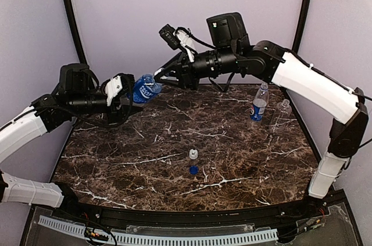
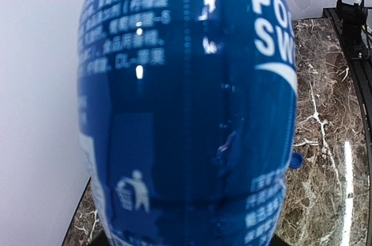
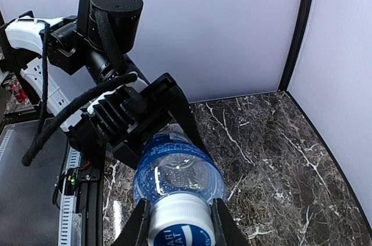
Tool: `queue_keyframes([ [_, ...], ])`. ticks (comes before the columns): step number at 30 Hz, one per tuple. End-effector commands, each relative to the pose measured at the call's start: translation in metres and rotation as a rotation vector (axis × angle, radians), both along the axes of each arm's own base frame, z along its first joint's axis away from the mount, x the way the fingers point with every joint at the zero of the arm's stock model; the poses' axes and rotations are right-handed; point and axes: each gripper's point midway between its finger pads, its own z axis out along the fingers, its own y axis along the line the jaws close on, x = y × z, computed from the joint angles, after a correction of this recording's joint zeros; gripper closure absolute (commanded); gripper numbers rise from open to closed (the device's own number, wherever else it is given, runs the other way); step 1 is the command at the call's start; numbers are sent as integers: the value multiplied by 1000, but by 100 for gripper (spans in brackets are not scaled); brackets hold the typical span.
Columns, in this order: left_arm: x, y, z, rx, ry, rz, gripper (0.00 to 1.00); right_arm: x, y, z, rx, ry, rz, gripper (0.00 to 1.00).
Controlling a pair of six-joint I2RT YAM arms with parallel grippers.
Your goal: Unscrew the bottle caps
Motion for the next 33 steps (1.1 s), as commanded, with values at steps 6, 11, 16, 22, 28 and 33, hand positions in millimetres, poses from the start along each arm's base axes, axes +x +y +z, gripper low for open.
queue_keyframes([
  [6,15,9,-2,11,-63,94,59,23,-10,26,48,66,-166,29],
  [11,55,35,12,73,-294,322,63,42,-26,32,112,282,-283,29],
  [16,64,43,19,112,-388,392,65,57,-24,6,67,373,-370,28],
  [22,60,37,13,130,-399,363,65,56,-6,4,71,437,-298,14],
  [28,59,33,13,130,-401,350,65,63,3,5,80,449,-267,33],
  [33,59,32,13,130,-403,346,65,64,2,2,78,468,-255,64],
])
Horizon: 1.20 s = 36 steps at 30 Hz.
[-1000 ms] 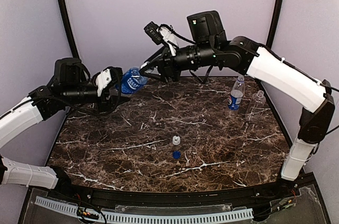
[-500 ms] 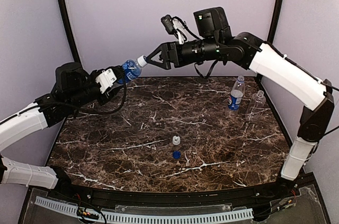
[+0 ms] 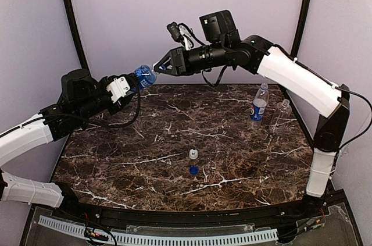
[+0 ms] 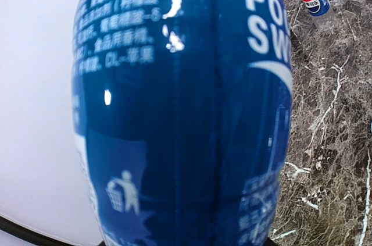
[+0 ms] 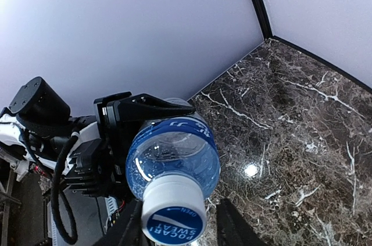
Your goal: Unscrew the bottle caps
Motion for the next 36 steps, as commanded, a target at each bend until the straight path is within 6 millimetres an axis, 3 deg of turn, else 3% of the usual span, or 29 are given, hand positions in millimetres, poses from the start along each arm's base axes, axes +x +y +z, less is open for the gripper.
queue_keyframes([
  [1,-1,-3,3,-7,-22,-8,65,1,-2,14,40,-9,18,68],
  [9,-10,-9,-4,3,1,-67,68,-7,1,15,52,-71,95,100],
  [13,-44,-26,-32,53,138,-263,69,-26,3,13,49,-183,209,100],
  [17,-79,-38,-43,41,296,-424,69,-63,6,3,2,-405,382,100],
  [20,-104,-44,-47,12,416,-531,69,-104,8,-13,-43,-592,564,100],
  [23,-131,-50,-48,-23,537,-641,69,-130,8,-32,-108,-827,695,100],
  [28,-146,-54,-49,-68,632,-702,68,-166,0,-73,-246,-1230,941,100],
  [31,-149,-54,-51,-73,651,-709,68,-163,-3,-90,-367,-1437,998,100],
  [36,-153,-53,-52,-73,666,-716,68,-148,-3,-98,-532,-1604,1015,100],
])
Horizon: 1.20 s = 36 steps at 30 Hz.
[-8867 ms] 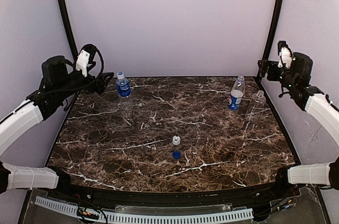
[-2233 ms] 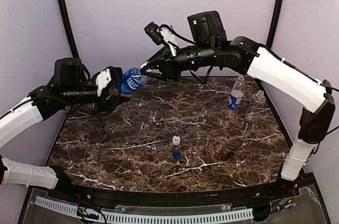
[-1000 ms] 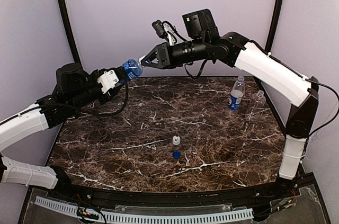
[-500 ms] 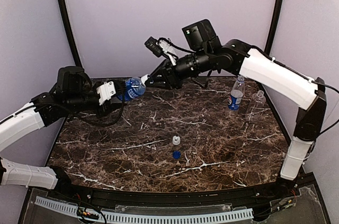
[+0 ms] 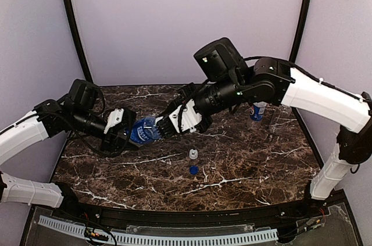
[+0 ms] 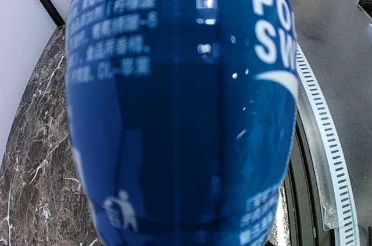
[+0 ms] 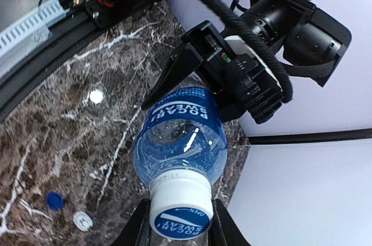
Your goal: Unscrew the bottle caps
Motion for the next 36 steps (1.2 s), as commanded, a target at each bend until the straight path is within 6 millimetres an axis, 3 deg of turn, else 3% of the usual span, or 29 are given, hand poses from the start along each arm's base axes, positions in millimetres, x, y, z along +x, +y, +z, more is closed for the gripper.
queue_keyframes([
  [1,-7,-15,28,-110,-11,-65,68,-1,16,-35,-104,-288,128,100],
  [4,-7,-15,27,-109,-19,-65,68,5,18,-31,-85,-360,114,100],
  [5,-7,-14,27,-110,-23,-63,68,5,19,-27,-58,-369,106,92],
  [8,1,-14,26,-112,-50,-26,68,5,22,-8,57,-342,54,47],
  [10,15,-13,24,-111,-92,44,68,8,20,13,149,-257,-13,28],
  [11,26,-9,24,-106,-114,117,68,11,19,27,210,-209,-57,6],
  [12,36,-9,23,-123,-151,159,68,14,17,39,264,-161,-95,2],
  [17,86,15,20,-127,-324,447,68,17,-3,70,409,136,-175,1],
  [19,101,22,36,-169,-425,526,68,22,-8,78,447,285,-216,1],
  [23,117,34,42,-165,-538,614,68,65,-8,94,552,594,-439,2],
  [26,126,42,41,-124,-591,663,67,101,-3,88,568,919,-617,6],
  [28,128,45,37,-100,-606,675,68,115,0,83,560,1118,-701,15],
  [31,129,47,34,-83,-614,679,68,121,11,75,509,1215,-752,22],
  [36,127,44,33,-85,-607,660,68,139,19,63,480,1237,-879,24],
])
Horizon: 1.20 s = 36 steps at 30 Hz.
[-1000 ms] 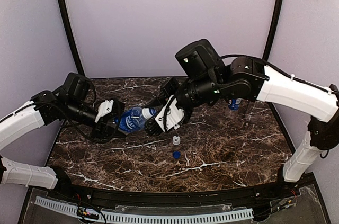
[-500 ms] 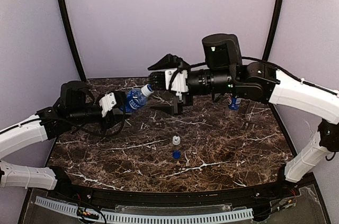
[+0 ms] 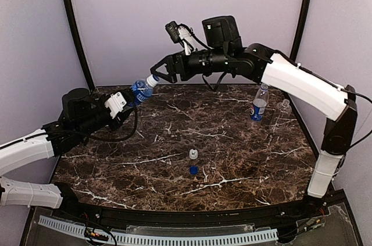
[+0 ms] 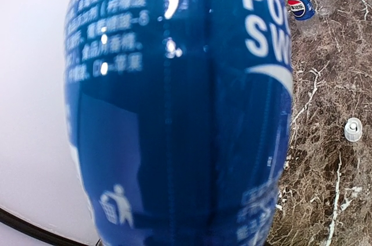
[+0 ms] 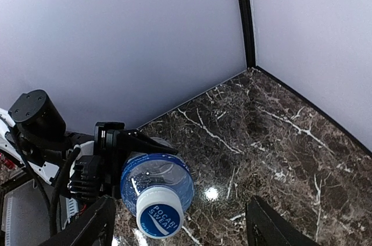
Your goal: Unscrew the bottle caps
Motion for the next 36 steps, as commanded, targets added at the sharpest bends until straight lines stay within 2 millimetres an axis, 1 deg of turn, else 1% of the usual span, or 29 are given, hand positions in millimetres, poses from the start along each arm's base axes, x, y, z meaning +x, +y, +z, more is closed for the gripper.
queue_keyframes([
  [1,1,1,1,3,-29,8,68,2,3,-10,-25,177,-59,25],
  [4,1,0,1,10,-30,3,68,1,11,-21,-57,214,-36,29],
  [8,2,0,2,14,-35,3,68,1,19,-33,-86,243,-11,39],
  [11,2,-1,2,19,-37,-2,68,-1,21,-34,-89,241,5,55],
  [12,2,-1,2,18,-39,-3,68,-1,21,-35,-91,241,10,58],
  [16,3,-2,3,21,-49,-1,68,-5,22,-38,-98,254,36,63],
  [18,3,-2,4,19,-51,1,68,-7,22,-41,-105,258,44,69],
  [20,4,-2,5,16,-54,1,68,-9,23,-42,-111,259,60,80],
  [22,3,-2,6,13,-52,0,68,-16,24,-41,-112,251,108,95],
  [23,3,-2,7,6,-50,-2,68,-22,25,-38,-107,241,149,100],
  [24,2,-3,6,6,-39,-8,68,-32,27,-33,-99,222,209,100],
  [25,-1,-7,8,-9,-27,-33,69,-47,28,-28,-93,193,281,100],
  [26,-6,-10,2,-3,5,-61,70,-59,29,-24,-98,141,334,100],
  [27,-15,-19,4,-26,28,-131,71,-72,29,-23,-114,71,390,100],
  [28,-23,-22,-3,-22,77,-170,71,-85,27,-23,-136,-8,442,100],
  [29,-39,-33,-8,-20,135,-274,72,-98,25,-30,-172,-89,495,100],
  [30,-50,-38,-11,-26,173,-334,72,-112,23,-37,-210,-200,567,100],
  [31,-70,-46,-15,-34,239,-435,72,-124,20,-46,-246,-268,619,100],
  [32,-80,-49,-16,-44,279,-484,72,-134,17,-55,-283,-342,667,100],
  [33,-95,-53,-17,-55,334,-561,72,-143,14,-63,-318,-414,711,100],
  [34,-106,-57,-17,-72,377,-617,72,-148,10,-73,-362,-482,742,100],
  [36,-120,-58,-20,-69,435,-677,72,-154,2,-92,-456,-626,794,100],
])
